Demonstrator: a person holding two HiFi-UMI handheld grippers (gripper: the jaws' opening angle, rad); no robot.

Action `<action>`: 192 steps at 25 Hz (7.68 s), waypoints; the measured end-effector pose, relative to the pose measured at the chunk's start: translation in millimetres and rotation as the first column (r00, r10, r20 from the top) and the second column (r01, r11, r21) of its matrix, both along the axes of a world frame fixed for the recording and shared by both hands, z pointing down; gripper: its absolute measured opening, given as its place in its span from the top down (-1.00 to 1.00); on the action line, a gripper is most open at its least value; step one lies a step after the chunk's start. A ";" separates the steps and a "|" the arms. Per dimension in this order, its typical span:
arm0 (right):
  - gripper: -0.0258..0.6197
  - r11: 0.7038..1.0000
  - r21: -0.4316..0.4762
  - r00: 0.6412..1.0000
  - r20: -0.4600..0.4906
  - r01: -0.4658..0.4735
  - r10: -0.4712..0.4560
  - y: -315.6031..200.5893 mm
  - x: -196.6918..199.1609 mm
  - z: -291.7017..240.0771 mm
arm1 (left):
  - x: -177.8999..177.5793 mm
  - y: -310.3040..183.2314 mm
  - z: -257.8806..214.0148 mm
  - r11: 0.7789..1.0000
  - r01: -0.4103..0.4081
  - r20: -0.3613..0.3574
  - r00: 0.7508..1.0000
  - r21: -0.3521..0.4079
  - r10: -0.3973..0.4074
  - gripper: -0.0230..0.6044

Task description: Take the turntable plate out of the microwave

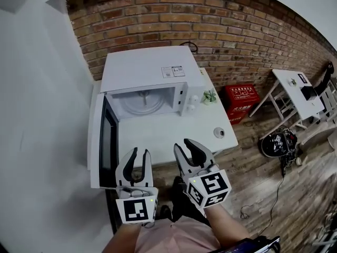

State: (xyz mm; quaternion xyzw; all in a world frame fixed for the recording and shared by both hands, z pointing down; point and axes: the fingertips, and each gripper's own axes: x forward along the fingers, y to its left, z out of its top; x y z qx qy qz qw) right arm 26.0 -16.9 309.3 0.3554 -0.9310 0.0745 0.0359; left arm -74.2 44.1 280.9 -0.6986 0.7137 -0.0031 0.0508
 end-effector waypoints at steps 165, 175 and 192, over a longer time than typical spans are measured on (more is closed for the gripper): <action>0.83 0.473 -0.708 0.770 0.631 0.524 0.092 -79.1 -76.7 189.3 | -43.5 -48.9 48.0 0.987 0.110 -0.007 0.994 -0.118 -0.112 0.66; 0.83 0.395 -0.806 0.838 0.527 0.440 0.142 -72.5 -63.6 238.0 | -42.7 -53.3 67.7 0.983 0.088 -0.017 0.996 -0.161 -0.092 0.66; 0.83 0.287 -0.856 0.862 0.484 0.430 0.151 -77.3 -81.0 255.0 | -44.1 -65.5 86.3 0.981 0.073 -0.031 0.996 -0.178 -0.080 0.66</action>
